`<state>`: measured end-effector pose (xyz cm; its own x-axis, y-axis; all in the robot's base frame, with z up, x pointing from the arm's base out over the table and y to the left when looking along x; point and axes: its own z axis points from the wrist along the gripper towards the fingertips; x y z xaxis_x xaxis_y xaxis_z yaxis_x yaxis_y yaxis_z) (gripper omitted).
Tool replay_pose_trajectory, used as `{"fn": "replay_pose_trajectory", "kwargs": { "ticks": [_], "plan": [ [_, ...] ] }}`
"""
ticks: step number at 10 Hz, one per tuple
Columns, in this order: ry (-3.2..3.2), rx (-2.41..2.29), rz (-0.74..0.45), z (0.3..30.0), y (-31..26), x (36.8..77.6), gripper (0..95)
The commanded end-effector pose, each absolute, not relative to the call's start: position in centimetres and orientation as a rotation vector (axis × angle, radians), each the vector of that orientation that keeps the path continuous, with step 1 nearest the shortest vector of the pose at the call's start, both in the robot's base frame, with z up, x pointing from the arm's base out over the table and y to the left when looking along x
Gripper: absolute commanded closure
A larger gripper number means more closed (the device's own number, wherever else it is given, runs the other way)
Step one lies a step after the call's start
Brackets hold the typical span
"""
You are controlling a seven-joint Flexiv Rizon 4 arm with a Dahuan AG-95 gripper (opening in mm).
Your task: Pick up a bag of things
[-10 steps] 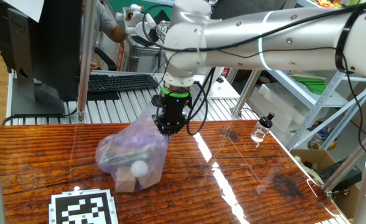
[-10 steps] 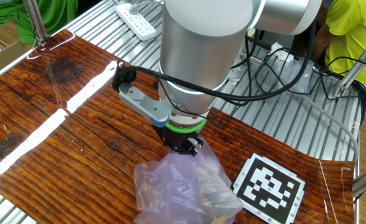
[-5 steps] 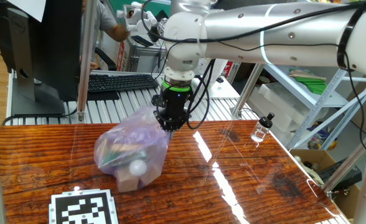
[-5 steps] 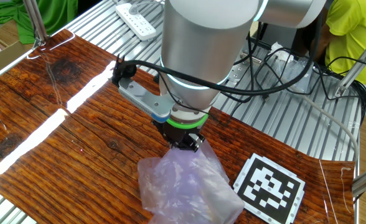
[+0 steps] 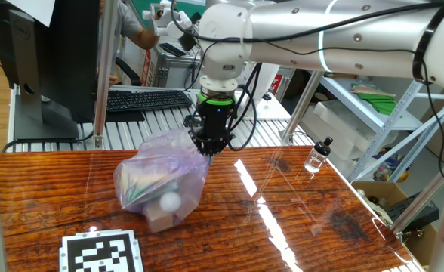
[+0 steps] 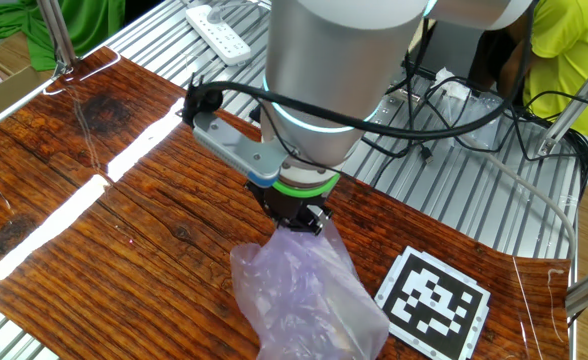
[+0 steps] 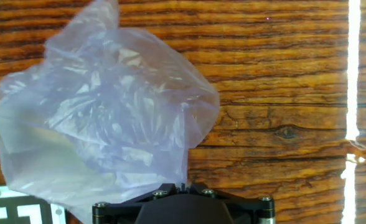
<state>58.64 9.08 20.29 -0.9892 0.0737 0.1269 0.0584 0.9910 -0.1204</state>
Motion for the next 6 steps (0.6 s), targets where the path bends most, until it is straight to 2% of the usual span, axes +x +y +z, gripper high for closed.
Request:
{"fn": "replay_pose_trajectory", "kwargs": {
  "ticks": [1, 6],
  "plan": [
    [-2.994, -0.103, 0.179, 20.7, 9.1, 58.4, 95.0],
    [-2.98, -0.114, 0.181, 22.0, 8.7, 58.0, 95.0]
  ]
}}
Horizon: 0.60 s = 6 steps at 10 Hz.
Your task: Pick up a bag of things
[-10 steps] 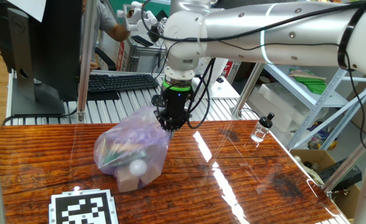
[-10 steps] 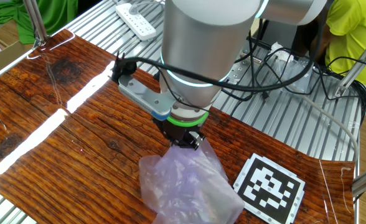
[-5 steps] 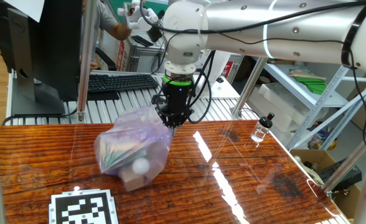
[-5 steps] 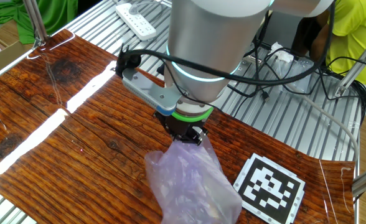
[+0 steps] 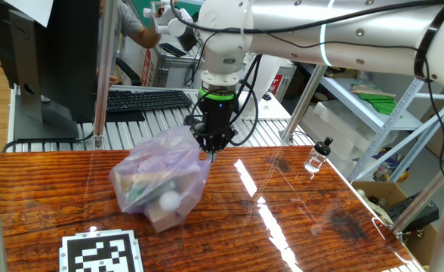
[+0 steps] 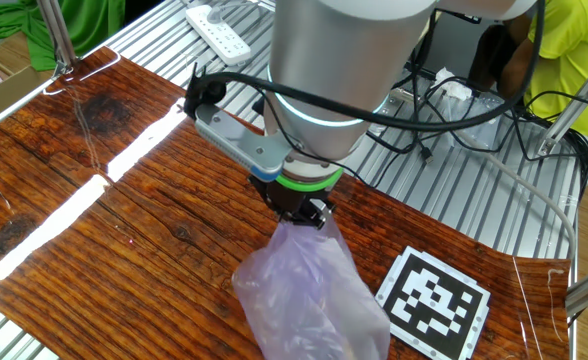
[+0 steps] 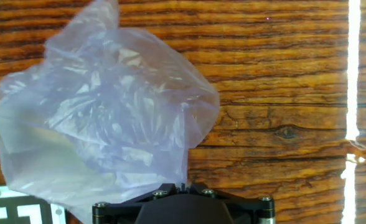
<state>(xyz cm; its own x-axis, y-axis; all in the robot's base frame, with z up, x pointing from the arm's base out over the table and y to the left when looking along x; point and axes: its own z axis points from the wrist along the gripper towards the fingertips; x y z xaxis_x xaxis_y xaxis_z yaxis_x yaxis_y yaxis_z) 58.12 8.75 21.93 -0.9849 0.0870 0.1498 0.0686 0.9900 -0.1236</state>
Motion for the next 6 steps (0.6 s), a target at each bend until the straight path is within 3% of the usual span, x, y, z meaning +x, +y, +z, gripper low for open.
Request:
{"fn": "replay_pose_trajectory", "kwargs": {
  "ticks": [1, 6],
  "plan": [
    [-2.977, -0.113, 0.185, 22.3, 8.6, 57.9, 95.0],
    [-2.965, -0.11, 0.203, 23.4, 8.2, 57.5, 95.0]
  ]
}}
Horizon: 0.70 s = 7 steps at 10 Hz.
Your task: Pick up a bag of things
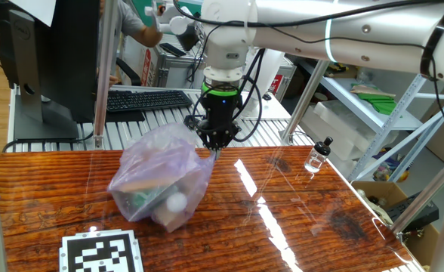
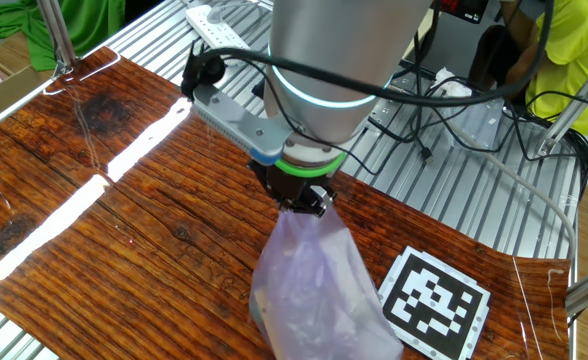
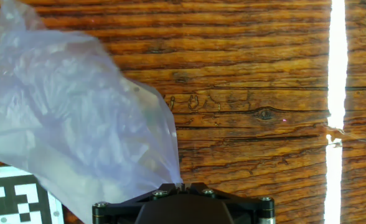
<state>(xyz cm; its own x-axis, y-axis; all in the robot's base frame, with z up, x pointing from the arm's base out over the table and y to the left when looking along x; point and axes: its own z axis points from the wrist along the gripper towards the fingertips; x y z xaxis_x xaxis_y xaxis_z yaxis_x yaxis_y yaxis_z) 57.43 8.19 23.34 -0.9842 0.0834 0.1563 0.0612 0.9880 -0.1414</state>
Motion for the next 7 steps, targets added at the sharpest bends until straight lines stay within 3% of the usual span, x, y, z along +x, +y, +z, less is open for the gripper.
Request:
{"fn": "replay_pose_trajectory", "kwargs": {
  "ticks": [1, 7],
  "plan": [
    [-2.964, -0.108, 0.205, 23.58, 8.11, 57.39, 95.0],
    [-2.954, -0.094, 0.216, 24.42, 7.63, 57.28, 95.0]
  ]
}}
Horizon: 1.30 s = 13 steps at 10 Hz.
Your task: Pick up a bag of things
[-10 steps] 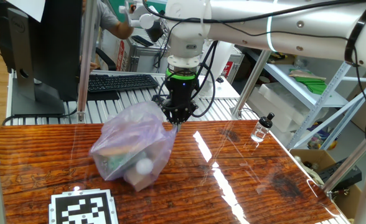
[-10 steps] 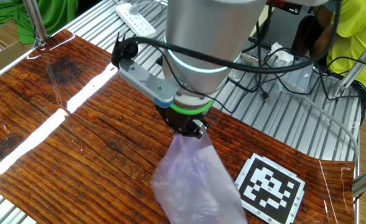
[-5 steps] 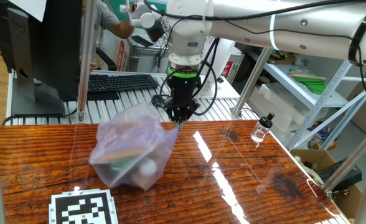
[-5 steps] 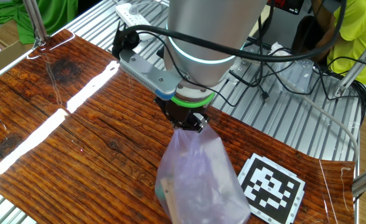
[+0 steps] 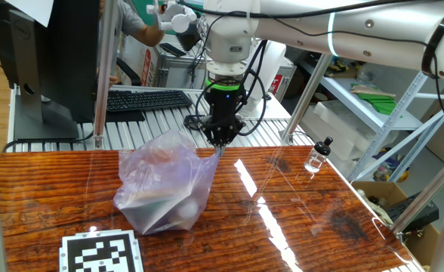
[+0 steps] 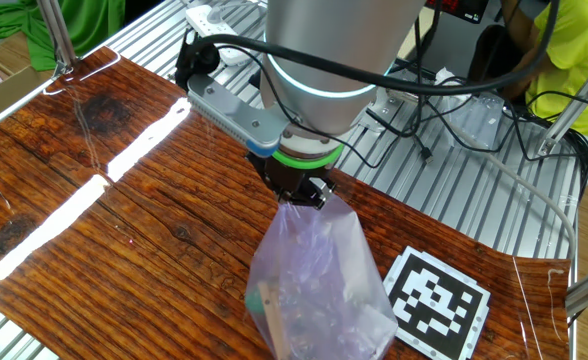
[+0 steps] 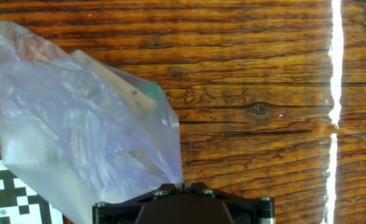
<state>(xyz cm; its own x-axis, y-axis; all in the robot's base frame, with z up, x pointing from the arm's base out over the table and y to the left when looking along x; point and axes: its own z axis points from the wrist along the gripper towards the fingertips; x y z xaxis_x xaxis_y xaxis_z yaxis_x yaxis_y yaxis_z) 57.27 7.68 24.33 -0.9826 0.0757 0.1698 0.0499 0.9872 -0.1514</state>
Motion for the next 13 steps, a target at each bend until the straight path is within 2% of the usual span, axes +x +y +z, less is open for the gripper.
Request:
{"fn": "replay_pose_trajectory", "kwargs": {
  "ticks": [1, 9, 13],
  "plan": [
    [-2.954, -0.092, 0.217, 24.4, 7.6, 57.3, 95.0],
    [-2.952, -0.016, 0.21, 25.7, 6.5, 57.8, 95.0],
    [-2.968, -0.021, 0.211, 25.2, 6.7, 57.9, 95.0]
  ]
}}
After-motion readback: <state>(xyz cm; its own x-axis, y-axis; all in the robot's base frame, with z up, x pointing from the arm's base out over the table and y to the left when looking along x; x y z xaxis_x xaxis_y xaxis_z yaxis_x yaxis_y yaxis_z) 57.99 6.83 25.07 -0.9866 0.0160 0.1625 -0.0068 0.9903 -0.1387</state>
